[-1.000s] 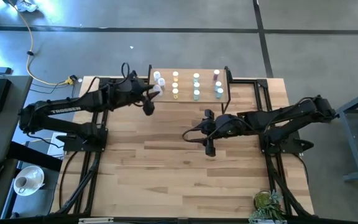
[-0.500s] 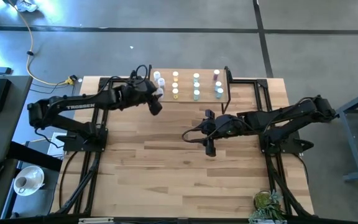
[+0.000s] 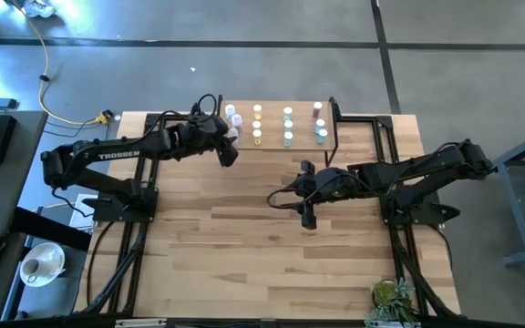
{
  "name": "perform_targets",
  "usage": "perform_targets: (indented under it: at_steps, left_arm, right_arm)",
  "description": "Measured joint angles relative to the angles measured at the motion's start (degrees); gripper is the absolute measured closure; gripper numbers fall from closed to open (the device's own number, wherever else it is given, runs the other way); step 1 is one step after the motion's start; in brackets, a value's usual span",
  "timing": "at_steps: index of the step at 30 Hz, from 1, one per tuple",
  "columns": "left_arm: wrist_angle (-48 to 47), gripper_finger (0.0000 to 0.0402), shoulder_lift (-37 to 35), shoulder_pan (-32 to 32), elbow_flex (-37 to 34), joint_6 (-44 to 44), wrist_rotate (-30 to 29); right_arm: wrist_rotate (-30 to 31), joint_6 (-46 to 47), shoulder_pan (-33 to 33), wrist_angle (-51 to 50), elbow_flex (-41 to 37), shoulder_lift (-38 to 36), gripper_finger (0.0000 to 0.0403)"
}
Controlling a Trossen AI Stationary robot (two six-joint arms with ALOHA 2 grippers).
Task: Pick and place medicine bottles onto shelf by color
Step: Put the white pill bottle on the shelf aligned with the other white pill bottles
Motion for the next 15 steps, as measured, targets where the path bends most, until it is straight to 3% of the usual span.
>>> perform_targets:
  at_steps: [15]
  left_arm:
    - [-0.2,0.0254,0.5,1.0,0.1,-1.3,0.2]
  right_arm:
    - [0.0,0.0,0.0,-0.3,0.0,0.0,0.0213]
